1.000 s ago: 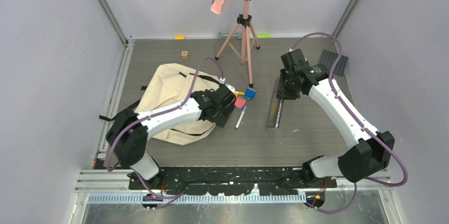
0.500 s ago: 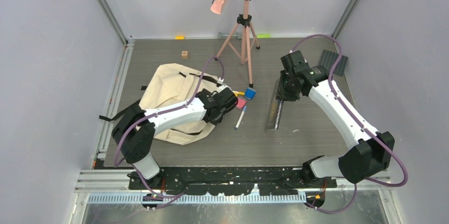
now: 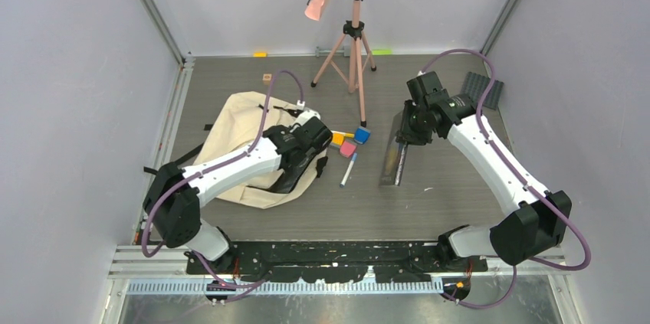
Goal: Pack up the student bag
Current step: Pick up the book from the center of the board, then place the book in the student bag.
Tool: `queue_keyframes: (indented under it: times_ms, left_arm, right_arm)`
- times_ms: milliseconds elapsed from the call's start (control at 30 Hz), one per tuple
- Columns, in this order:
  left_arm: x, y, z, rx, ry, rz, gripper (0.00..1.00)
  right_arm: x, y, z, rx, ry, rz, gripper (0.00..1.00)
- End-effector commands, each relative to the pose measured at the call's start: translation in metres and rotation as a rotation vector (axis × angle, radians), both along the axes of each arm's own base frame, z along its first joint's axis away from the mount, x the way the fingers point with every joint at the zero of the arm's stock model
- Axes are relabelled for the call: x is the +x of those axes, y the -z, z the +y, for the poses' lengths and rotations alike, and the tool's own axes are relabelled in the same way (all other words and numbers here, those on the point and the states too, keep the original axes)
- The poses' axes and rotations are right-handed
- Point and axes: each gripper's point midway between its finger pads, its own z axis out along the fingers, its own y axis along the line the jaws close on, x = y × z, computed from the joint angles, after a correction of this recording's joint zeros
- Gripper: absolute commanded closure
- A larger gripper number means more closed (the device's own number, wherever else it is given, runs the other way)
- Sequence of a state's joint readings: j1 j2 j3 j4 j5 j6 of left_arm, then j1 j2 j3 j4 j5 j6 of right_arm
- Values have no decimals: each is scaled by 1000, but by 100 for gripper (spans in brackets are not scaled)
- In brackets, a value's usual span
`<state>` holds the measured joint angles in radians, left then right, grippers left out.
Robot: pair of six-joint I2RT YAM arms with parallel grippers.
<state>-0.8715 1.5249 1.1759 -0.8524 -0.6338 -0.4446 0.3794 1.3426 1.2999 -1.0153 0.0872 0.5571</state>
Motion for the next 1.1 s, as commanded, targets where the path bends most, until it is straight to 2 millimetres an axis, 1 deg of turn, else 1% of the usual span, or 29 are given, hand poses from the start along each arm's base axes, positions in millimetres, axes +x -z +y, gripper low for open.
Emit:
queue_keyframes:
  times_ms: [0, 67, 100, 133, 167, 200, 233, 267, 300, 333, 367, 400, 433, 467, 500, 533, 567, 600, 633, 667, 700, 733, 767, 800, 833, 1000, 1033, 1067]
  left_arm:
    - [10, -43, 20, -75, -110, -80, 100]
    - [13, -70, 22, -137, -121, -138, 100]
    - [15, -85, 23, -172, -121, -170, 100]
    - [15, -99, 23, -209, -116, -197, 100]
    - [15, -110, 24, -245, -110, -215, 100]
    - [15, -120, 25, -281, -103, -229, 100]
    - [14, -127, 27, -311, -100, -238, 100]
    - [12, -132, 29, -334, -97, -244, 100]
    - [10, -137, 33, -347, -96, -252, 100]
    - [8, -140, 36, -351, -99, -257, 100]
    - [6, -143, 40, -351, -103, -258, 100]
    - [5, -144, 44, -351, -108, -256, 100]
    - [3, -145, 47, -349, -113, -252, 100]
    - [1, -146, 50, -350, -121, -251, 100]
    - [0, -147, 52, -356, -125, -250, 100]
    - [-1, -148, 52, -364, -126, -251, 100]
    - [-1, -150, 53, -377, -128, -255, 100]
    - [-1, -151, 53, -388, -131, -258, 100]
    - [-1, -152, 52, -402, -136, -258, 100]
    - [0, -153, 53, -416, -146, -261, 100]
    - [1, -154, 54, -426, -156, -264, 100]
    - [2, -155, 54, -435, -164, -265, 100]
    - [3, -156, 54, -447, -170, -266, 100]
    - [4, -157, 55, -455, -179, -263, 100]
    - [4, -159, 56, -461, -189, -261, 100]
    - [2, -162, 62, -475, -207, -263, 100]
    - [1, -163, 63, -483, -210, -266, 100]
    - [1, -164, 63, -495, -208, -267, 100]
  right_arm:
    - [23, -54, 32, 201, -14, -169, 99]
    - [22, -69, 51, 325, -23, -191, 99]
    - [23, -74, 64, 396, -49, -204, 99]
    - [22, -81, 73, 464, -30, -207, 99]
    - [23, -87, 89, 550, -46, -216, 99]
    - [23, -92, 96, 585, -49, -233, 99]
    - [25, -98, 109, 640, -55, -255, 99]
    - [26, -102, 116, 668, -61, -269, 99]
    - [29, -111, 129, 726, -69, -299, 99]
    - [31, -109, 137, 749, -69, -298, 99]
    - [34, -120, 150, 800, -85, -326, 99]
    - [38, -119, 158, 813, -90, -324, 99]
    - [37, -125, 171, 840, -114, -332, 99]
    - [42, -125, 181, 845, -126, -325, 99]
    - [39, -126, 194, 855, -155, -319, 99]
    - [44, -126, 206, 862, -175, -315, 99]
    - [40, -126, 217, 869, -201, -306, 99]
    - [41, -122, 231, 881, -222, -290, 99]
    - [45, -110, 240, 876, -223, -260, 99]
    - [42, -112, 250, 894, -235, -241, 99]
    - [44, -98, 258, 881, -230, -206, 99]
    - [41, -97, 265, 883, -233, -187, 99]
    - [43, -87, 270, 874, -228, -161, 99]
    - [40, -84, 276, 882, -221, -139, 99]
    - [41, -76, 280, 881, -216, -115, 99]
    - [45, -71, 301, 945, -223, -90, 99]
    - [46, -77, 305, 964, -238, -100, 99]
    - [47, -73, 309, 965, -243, -92, 99]
